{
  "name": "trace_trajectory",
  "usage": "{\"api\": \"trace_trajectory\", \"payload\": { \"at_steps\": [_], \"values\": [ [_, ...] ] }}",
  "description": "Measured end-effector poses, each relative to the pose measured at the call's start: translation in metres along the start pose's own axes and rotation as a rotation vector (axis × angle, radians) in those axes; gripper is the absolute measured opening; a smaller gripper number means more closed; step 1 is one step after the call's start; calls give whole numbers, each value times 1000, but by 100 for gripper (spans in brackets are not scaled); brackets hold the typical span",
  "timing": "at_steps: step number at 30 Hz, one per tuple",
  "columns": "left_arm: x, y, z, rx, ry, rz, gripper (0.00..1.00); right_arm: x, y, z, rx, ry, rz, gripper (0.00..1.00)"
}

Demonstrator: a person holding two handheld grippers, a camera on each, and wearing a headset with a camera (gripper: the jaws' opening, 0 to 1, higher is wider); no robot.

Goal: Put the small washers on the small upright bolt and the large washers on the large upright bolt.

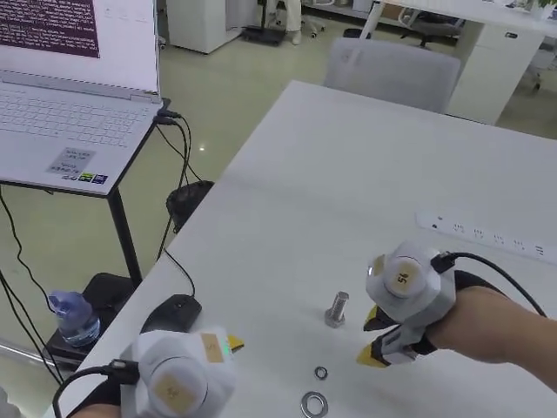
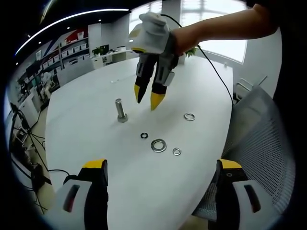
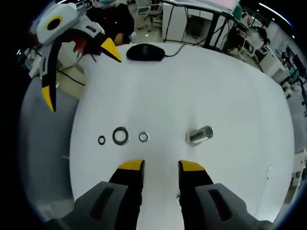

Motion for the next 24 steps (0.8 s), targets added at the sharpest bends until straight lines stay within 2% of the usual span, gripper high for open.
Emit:
{"api": "trace_trajectory", "payload": {
  "at_steps": [4,12,24],
  "values": [
    [-1,0,-1,1,-1,2,94,-5,9,9,34,13,-17,30],
    [1,-2,0,4,2,5,91,-16,20,19,80,27,-16,29],
    [2,-5,-3,4,0,6,89,-38,21,29,98,32,-3,28]
  ]
}}
Point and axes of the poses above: the centre of the closed fingertips' face, and the gripper's own axes: x roughly backward along the fingers, z roughly to its left, y roughly out of its top, the point moved 2 cm from there along x, roughly backward along the fingers, and after that the axes turned 4 degrees about -x, right-handed, at the moved point
